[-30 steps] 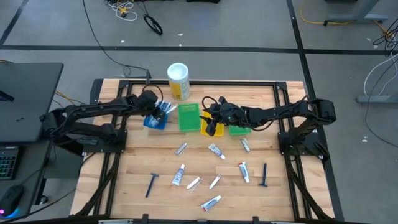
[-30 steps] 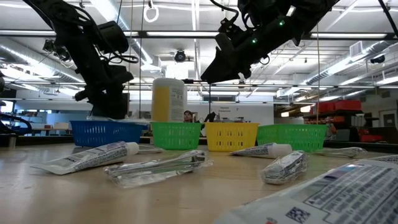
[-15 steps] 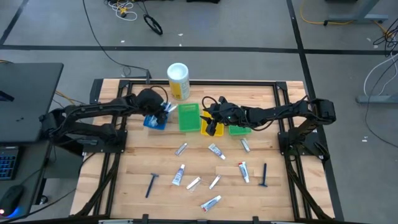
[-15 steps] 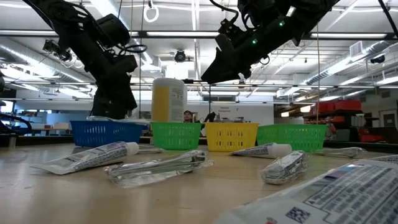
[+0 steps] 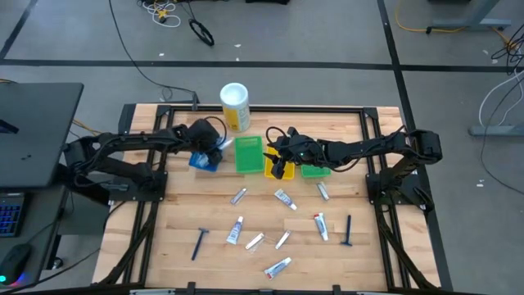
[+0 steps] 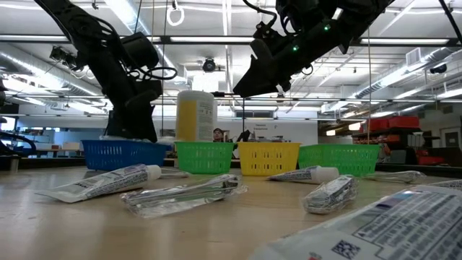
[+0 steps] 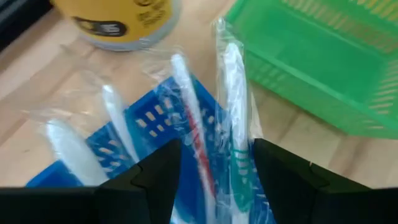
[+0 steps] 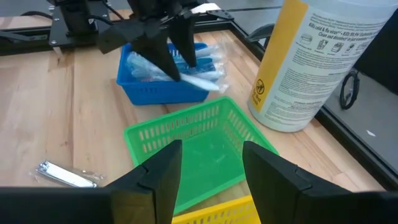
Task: Pick & Place Travel size toiletries
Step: Put the blue toothbrush into the blue bin
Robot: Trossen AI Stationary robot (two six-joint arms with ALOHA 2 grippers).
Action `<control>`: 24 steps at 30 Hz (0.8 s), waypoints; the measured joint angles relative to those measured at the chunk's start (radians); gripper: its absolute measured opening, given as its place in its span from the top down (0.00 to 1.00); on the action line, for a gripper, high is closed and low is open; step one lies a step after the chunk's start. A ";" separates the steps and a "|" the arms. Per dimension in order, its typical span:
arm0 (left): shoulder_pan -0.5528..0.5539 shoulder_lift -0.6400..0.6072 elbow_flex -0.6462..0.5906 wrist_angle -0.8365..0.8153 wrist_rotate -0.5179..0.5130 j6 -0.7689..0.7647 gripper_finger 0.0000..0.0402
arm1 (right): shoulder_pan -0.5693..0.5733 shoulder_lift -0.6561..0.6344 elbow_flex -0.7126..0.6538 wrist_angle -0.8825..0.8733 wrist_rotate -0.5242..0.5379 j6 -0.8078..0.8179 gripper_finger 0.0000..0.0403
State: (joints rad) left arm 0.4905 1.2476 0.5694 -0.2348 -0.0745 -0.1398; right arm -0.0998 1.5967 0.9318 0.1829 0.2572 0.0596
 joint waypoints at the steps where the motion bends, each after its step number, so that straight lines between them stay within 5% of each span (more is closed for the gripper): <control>1: -0.001 0.000 0.000 -0.002 0.011 -0.002 0.48 | 0.000 0.000 0.000 0.000 0.000 0.000 0.55; 6: -0.002 0.000 0.000 -0.002 0.015 -0.028 0.56 | 0.000 0.000 0.000 0.000 0.000 0.000 0.55; 18: -0.002 0.000 0.000 0.003 -0.041 -0.084 0.95 | 0.000 0.000 0.000 0.000 0.001 0.000 0.55; 24: -0.002 -0.004 0.000 0.038 -0.075 -0.114 0.98 | 0.000 0.000 0.000 0.000 0.001 0.000 0.55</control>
State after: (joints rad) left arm 0.4889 1.2434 0.5694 -0.1971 -0.1498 -0.2537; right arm -0.0998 1.5967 0.9318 0.1829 0.2581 0.0593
